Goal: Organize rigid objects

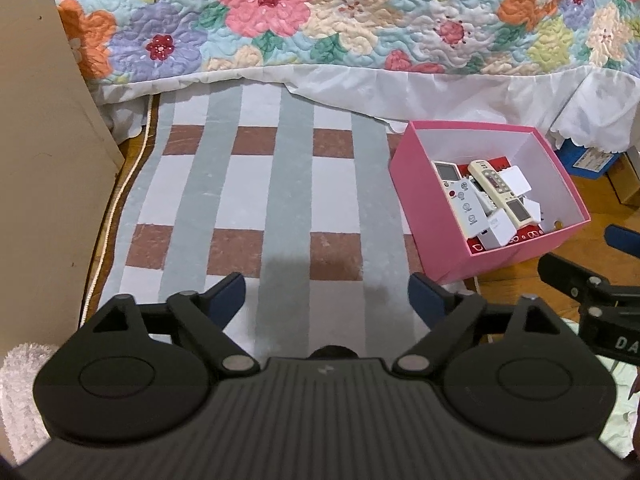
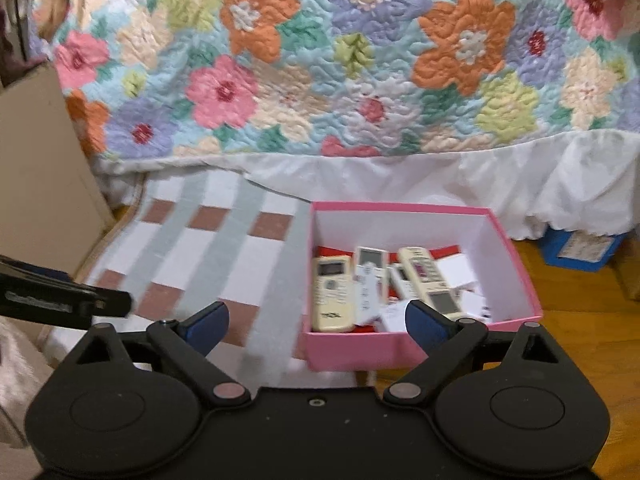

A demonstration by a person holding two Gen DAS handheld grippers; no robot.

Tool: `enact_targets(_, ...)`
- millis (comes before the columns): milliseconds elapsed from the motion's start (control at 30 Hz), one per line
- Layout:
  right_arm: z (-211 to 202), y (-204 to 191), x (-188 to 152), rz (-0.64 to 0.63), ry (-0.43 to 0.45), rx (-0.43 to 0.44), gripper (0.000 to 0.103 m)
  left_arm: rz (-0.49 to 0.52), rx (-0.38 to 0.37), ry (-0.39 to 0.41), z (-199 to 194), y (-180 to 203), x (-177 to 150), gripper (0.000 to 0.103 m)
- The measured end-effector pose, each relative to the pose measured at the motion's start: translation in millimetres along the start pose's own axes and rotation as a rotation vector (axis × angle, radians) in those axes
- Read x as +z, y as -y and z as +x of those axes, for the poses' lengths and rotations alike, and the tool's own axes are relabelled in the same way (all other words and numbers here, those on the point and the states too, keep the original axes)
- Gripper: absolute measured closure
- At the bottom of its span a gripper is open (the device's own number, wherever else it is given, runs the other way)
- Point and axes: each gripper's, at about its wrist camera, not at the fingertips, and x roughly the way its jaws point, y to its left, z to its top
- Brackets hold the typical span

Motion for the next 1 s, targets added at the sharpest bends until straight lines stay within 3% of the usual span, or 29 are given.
enact_targets(500, 0.6, 11.3, -2.6, 0.087, -0.063, 0.009, 0.006, 0.014, 0.086, -0.114, 10.0, 4.4, -0.7, 0.007)
enact_targets(1000, 3.7, 2.7, 5.2, 0.063, -0.076, 0.014, 0.006, 0.01, 0.122, -0.092, 5.8, 0.8, -2.3, 0.007)
